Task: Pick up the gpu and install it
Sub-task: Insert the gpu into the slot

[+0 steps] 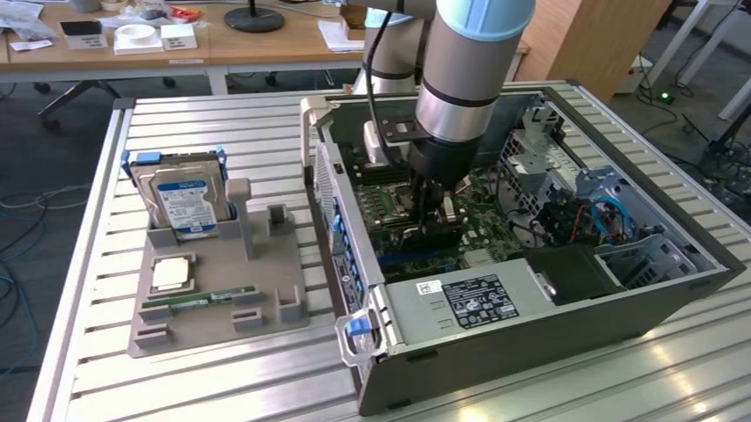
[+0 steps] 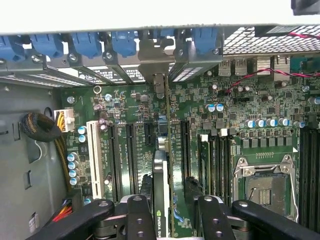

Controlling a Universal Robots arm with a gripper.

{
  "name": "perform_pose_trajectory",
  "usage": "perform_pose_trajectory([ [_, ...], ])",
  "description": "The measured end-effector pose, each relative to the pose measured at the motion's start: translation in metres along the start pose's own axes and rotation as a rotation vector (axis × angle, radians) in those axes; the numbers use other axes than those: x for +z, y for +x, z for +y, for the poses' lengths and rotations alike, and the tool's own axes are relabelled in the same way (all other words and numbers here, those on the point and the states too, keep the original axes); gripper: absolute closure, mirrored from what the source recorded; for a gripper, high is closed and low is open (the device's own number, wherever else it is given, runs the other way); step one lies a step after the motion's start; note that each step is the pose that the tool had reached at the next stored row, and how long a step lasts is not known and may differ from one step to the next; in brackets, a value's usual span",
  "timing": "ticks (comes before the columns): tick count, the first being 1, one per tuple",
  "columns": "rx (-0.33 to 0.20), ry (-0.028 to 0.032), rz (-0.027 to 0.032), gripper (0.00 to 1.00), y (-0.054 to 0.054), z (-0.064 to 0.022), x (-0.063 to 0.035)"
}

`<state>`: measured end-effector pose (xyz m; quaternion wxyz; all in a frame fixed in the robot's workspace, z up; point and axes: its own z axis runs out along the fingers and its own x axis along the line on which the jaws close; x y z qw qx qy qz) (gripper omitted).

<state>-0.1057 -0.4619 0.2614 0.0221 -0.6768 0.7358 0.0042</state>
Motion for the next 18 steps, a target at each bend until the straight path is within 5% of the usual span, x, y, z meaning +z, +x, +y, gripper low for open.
perform_pose_trajectory([
  [5, -0.012, -0.0005, 0.0002, 0.6, 0.0, -0.0001, 0.0],
  [11, -0.028, -0.0007, 0.0092, 0.6, 0.0011, -0.0001, -0.0001],
  [18, -0.028, -0.0006, 0.0101, 0.6, 0.0013, -0.0002, 0.0001],
])
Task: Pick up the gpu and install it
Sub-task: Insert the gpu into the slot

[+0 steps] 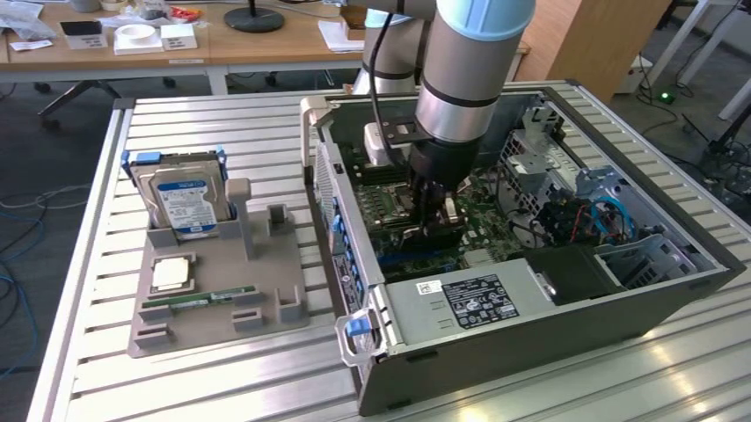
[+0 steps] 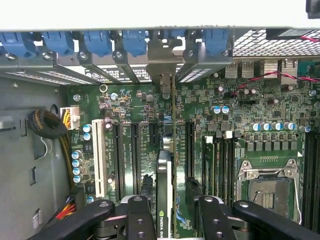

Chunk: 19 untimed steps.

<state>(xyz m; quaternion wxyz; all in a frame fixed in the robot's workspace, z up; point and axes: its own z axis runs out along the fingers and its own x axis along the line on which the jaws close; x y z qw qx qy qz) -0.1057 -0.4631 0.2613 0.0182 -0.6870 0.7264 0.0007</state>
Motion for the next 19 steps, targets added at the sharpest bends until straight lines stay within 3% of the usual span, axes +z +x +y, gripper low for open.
perform_pose_trajectory([
  [8, 0.0, 0.0, 0.0, 0.61, 0.0, 0.0, 0.0],
  [10, 0.0, 0.0, 0.0, 0.74, 0.0, 0.0, 0.0],
  [19, 0.0, 0.0, 0.0, 0.74, 0.0, 0.0, 0.0],
])
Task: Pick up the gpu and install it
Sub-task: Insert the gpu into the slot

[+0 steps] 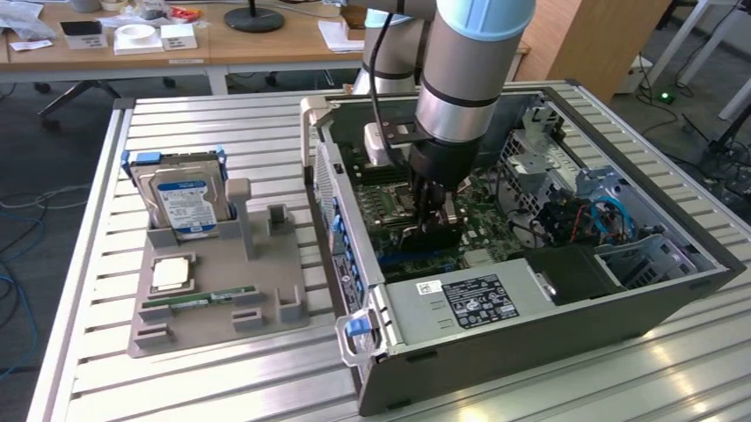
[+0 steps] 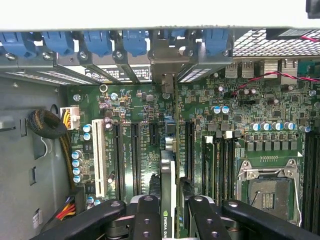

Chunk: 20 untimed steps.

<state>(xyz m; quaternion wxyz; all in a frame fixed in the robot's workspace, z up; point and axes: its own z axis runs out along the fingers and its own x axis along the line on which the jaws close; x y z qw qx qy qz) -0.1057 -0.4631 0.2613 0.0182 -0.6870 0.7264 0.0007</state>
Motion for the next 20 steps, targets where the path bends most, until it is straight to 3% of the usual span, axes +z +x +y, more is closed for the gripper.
perform_pose_trajectory([
  [20, -0.005, 0.0, 0.0002, 0.74, 0.0001, -0.0002, 0.0043],
])
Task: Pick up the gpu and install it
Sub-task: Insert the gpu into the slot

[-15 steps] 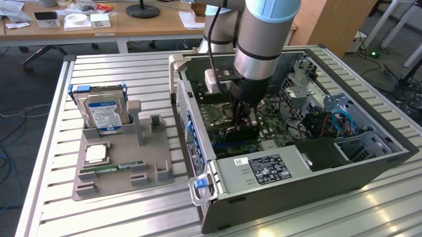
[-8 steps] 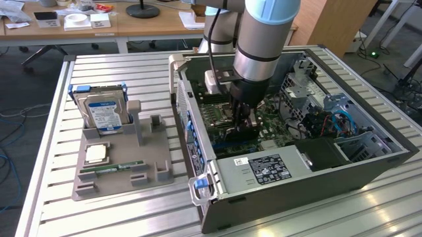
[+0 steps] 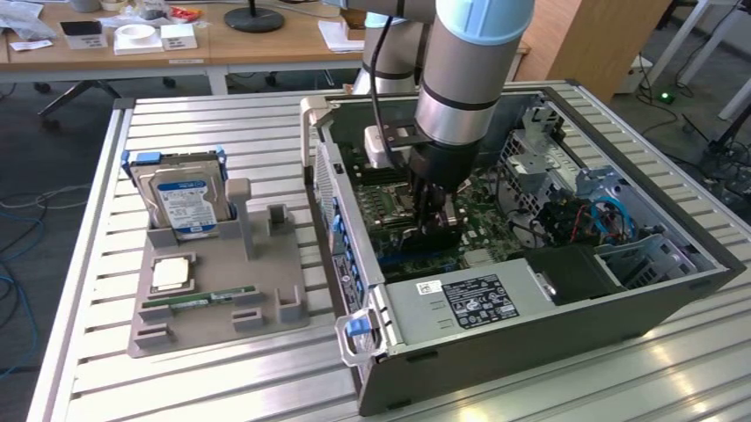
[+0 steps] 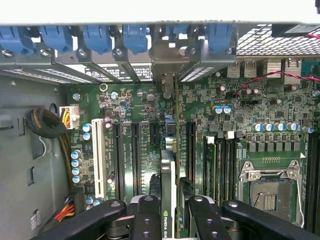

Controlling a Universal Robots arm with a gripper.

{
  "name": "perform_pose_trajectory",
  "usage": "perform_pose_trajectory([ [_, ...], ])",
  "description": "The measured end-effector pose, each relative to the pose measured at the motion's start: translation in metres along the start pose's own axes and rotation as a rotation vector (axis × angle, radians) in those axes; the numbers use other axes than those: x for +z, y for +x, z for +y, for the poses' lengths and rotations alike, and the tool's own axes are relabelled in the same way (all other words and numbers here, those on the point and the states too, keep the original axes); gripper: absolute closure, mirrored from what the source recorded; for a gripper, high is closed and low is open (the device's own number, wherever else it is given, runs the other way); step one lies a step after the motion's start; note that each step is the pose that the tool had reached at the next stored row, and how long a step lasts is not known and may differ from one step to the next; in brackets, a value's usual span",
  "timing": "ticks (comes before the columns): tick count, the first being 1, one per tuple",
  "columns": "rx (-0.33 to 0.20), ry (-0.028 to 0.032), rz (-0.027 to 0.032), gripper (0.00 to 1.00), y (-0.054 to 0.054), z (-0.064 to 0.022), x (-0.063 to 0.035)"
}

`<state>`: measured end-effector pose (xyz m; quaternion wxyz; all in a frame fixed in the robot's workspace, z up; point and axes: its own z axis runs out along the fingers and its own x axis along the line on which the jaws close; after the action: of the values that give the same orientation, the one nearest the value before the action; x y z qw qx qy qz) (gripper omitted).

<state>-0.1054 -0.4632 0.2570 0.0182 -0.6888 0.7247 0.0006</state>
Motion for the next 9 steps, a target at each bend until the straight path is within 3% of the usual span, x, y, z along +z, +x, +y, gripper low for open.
perform_pose_trajectory([
  [9, 0.0, 0.0, -0.0001, 0.74, -0.0003, 0.0, 0.0001],
])
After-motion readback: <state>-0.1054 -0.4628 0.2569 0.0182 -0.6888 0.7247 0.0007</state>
